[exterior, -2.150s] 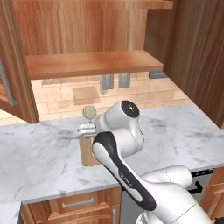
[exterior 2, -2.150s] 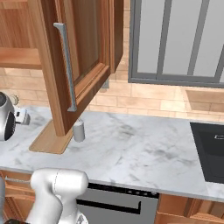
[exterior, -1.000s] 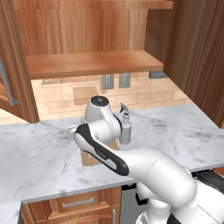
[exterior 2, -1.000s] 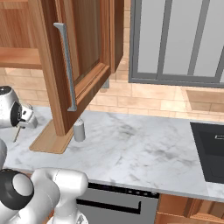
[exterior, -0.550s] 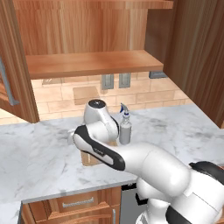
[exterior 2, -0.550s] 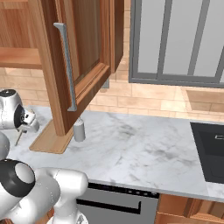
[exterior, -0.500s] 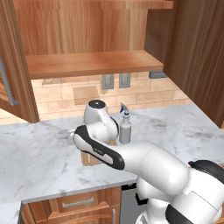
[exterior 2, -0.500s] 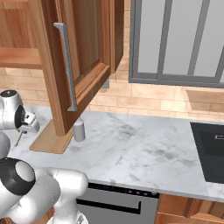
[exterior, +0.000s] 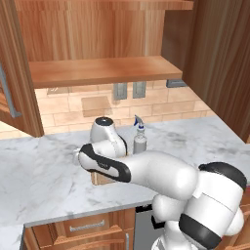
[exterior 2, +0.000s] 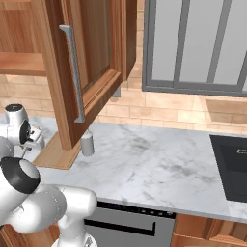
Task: Grab the spray bottle from the cabinet, then place it next to the cutting board for sanitizing. Then grab the dish brush from the countertop next to the sink and place it next to the cutting board.
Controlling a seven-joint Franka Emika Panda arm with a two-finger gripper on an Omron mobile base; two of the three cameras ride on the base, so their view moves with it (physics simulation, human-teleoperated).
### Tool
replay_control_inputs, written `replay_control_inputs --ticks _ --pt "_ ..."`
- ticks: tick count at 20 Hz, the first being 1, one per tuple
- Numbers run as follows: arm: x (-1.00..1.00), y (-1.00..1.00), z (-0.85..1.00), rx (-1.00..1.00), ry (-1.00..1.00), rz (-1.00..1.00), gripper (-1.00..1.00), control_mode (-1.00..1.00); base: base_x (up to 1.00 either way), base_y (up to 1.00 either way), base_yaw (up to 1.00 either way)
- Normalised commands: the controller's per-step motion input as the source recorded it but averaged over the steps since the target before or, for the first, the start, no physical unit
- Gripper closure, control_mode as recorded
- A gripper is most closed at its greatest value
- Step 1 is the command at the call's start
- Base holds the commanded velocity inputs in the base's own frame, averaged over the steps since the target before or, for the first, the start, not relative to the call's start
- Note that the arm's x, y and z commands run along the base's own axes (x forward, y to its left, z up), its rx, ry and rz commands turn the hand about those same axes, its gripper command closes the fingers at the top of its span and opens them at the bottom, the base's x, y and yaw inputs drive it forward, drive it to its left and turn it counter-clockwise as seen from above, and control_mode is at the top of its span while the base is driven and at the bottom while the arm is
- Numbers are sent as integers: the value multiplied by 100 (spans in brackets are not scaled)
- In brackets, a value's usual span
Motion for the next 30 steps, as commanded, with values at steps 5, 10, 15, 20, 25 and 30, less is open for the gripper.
replay_control_inputs --ticks 5,10,15,20,25,30 --pt "21 28 -1 0 0 -1 100 -100 0 0 0" --pt "25 22 -8 0 0 -1 100 -100 0 0 0" --pt "18 7 -23 -2 0 0 100 -100 0 0 0" --pt "16 7 -25 -2 0 0 100 -100 0 0 0" --pt "4 2 -24 0 0 0 100 -100 0 0 0" --pt "0 3 -28 0 0 0 100 -100 0 0 0"
